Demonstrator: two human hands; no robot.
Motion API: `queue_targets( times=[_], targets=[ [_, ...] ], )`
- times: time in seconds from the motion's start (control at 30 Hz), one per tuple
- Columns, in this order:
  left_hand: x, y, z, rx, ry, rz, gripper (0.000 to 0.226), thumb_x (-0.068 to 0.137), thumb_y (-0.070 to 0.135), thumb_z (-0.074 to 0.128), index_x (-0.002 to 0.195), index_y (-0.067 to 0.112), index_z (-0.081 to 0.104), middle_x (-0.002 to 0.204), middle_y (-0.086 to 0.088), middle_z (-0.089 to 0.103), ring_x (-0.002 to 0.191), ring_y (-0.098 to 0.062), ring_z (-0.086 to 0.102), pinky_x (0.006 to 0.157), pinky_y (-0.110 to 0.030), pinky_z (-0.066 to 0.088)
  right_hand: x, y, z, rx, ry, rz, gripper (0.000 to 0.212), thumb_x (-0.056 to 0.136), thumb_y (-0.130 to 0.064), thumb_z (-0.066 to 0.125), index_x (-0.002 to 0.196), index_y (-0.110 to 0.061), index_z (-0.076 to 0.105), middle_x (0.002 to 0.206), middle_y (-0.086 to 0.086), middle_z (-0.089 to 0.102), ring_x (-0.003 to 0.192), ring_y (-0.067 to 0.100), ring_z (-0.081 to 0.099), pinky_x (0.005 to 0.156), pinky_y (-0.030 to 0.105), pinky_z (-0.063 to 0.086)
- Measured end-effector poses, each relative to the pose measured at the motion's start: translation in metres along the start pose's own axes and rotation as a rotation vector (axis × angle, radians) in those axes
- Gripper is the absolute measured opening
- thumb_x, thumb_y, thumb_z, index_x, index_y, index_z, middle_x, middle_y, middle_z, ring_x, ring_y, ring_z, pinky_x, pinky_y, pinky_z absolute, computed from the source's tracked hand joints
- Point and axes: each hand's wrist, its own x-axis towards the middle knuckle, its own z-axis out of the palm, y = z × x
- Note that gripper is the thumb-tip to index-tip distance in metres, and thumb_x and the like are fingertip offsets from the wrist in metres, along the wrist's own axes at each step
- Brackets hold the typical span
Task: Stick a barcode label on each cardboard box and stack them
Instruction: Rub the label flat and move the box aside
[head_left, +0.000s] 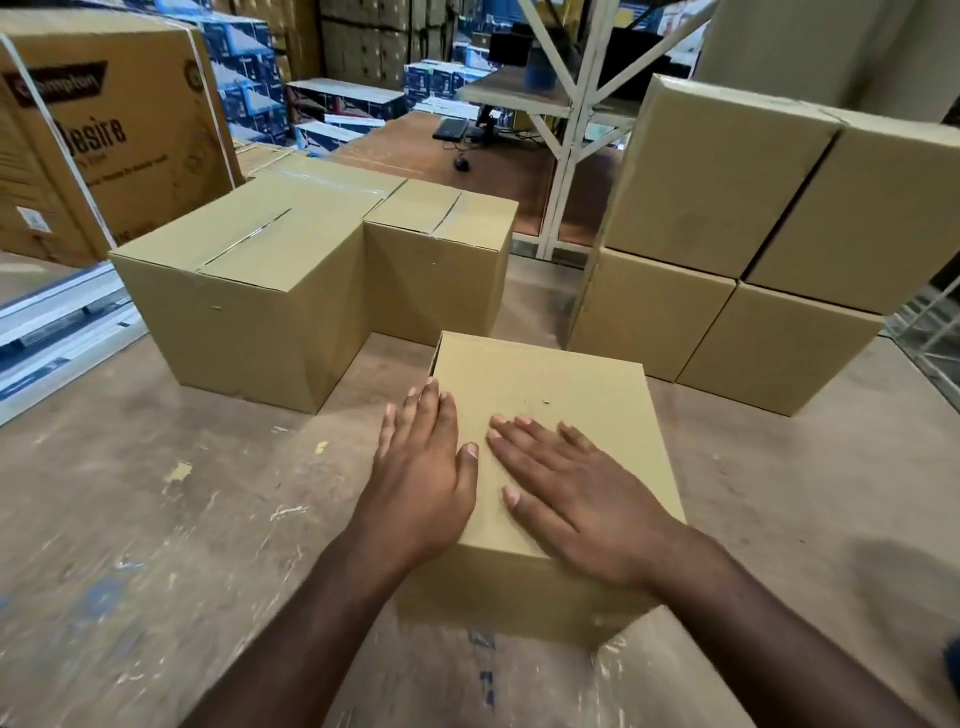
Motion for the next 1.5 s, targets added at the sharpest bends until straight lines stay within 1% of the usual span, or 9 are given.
queue_targets(
  times=[0.17,0.37,0.57,0.77,0.93,1.03,1.1,1.27,1.5],
  targets=[
    [-0.002,-0.002,-0.004,-0.150,-0.020,-0.026,0.064,0.109,0.039,0.030,0.163,0.016,0.006,0.170,0.007,-0.014,0.156,-0.009,-0.008,0.121,-0.023,0.001,0.024,0.051,-0.012,-0.035,0.065,0.370,0.071,0.106,-0.060,0.008,0.166,-0.024,-0.002,0.173,-0.007,-0.009,0.159,0.009,-0.009,0.129,0.035,-0.007],
    [-0.003,-0.003,-0.007,-0.218,-0.023,-0.041,0.061,0.109,0.036,0.031,0.163,0.016,0.011,0.169,0.009,-0.018,0.157,-0.010,0.003,0.121,-0.025,0.014,0.010,-0.011,-0.001,0.028,0.033,0.005,0.064,0.109,-0.057,0.015,0.166,-0.032,0.002,0.170,-0.018,-0.009,0.157,0.002,-0.013,0.128,0.031,-0.008],
    [-0.003,0.001,-0.009,-0.204,-0.046,-0.067,0.059,0.110,0.036,0.026,0.163,0.019,0.008,0.168,0.013,-0.021,0.156,-0.010,0.005,0.120,-0.024,0.015,0.019,0.038,-0.009,-0.030,0.088,0.404,0.073,0.105,-0.062,0.008,0.166,-0.024,-0.001,0.173,-0.008,-0.008,0.159,0.011,-0.007,0.129,0.036,-0.004],
    [-0.002,0.001,-0.006,-0.142,-0.047,-0.062,0.059,0.109,0.036,0.025,0.163,0.018,0.010,0.169,0.010,-0.019,0.157,-0.016,0.008,0.124,-0.036,0.024,0.014,-0.017,0.003,0.067,0.055,-0.038,0.063,0.108,-0.059,0.014,0.166,-0.035,0.006,0.171,-0.018,-0.003,0.158,0.002,-0.009,0.128,0.029,-0.007],
    [-0.004,0.001,-0.010,-0.152,-0.036,-0.065,0.059,0.109,0.038,0.025,0.163,0.020,0.011,0.168,0.015,-0.019,0.155,-0.012,0.016,0.118,-0.032,0.028,0.030,0.039,-0.007,0.041,0.152,0.249,0.066,0.106,-0.057,0.017,0.166,-0.028,0.020,0.172,-0.013,0.010,0.160,0.011,0.007,0.129,0.040,0.005],
    [-0.006,0.005,-0.011,-0.075,-0.021,-0.087,0.059,0.107,0.043,0.027,0.162,0.024,0.016,0.169,0.017,-0.013,0.149,-0.015,0.032,0.110,-0.034,0.039,0.041,0.058,-0.013,0.134,0.406,0.335,0.039,0.108,-0.034,0.048,0.139,-0.017,0.063,0.152,-0.004,0.056,0.143,0.022,0.048,0.114,0.034,0.038],
    [-0.001,0.008,-0.011,0.006,-0.013,-0.123,0.058,0.106,0.042,0.029,0.161,0.022,0.023,0.171,0.011,-0.003,0.147,-0.018,0.036,0.108,-0.036,0.041,0.049,0.059,-0.012,0.242,0.551,0.353,0.023,0.099,-0.028,0.066,0.116,-0.017,0.078,0.124,-0.002,0.073,0.120,0.022,0.064,0.099,0.028,0.044],
    [0.023,0.017,-0.016,0.230,0.079,-0.079,0.041,0.104,0.033,0.040,0.130,0.008,0.060,0.145,-0.010,0.049,0.139,-0.028,0.042,0.117,-0.037,0.030,0.057,0.060,-0.012,0.357,0.554,0.364,0.016,0.085,-0.043,0.083,0.098,-0.033,0.082,0.097,-0.018,0.065,0.105,0.015,0.058,0.090,0.033,0.048],
    [0.020,0.015,-0.008,0.147,0.129,-0.134,0.039,0.102,0.037,0.043,0.128,0.012,0.059,0.148,-0.006,0.046,0.135,-0.028,0.048,0.105,-0.040,0.044,0.064,0.052,-0.012,0.221,0.547,0.357,0.008,0.095,-0.032,0.072,0.090,-0.027,0.074,0.096,-0.011,0.061,0.101,0.019,0.052,0.089,0.038,0.045]
  ],
)
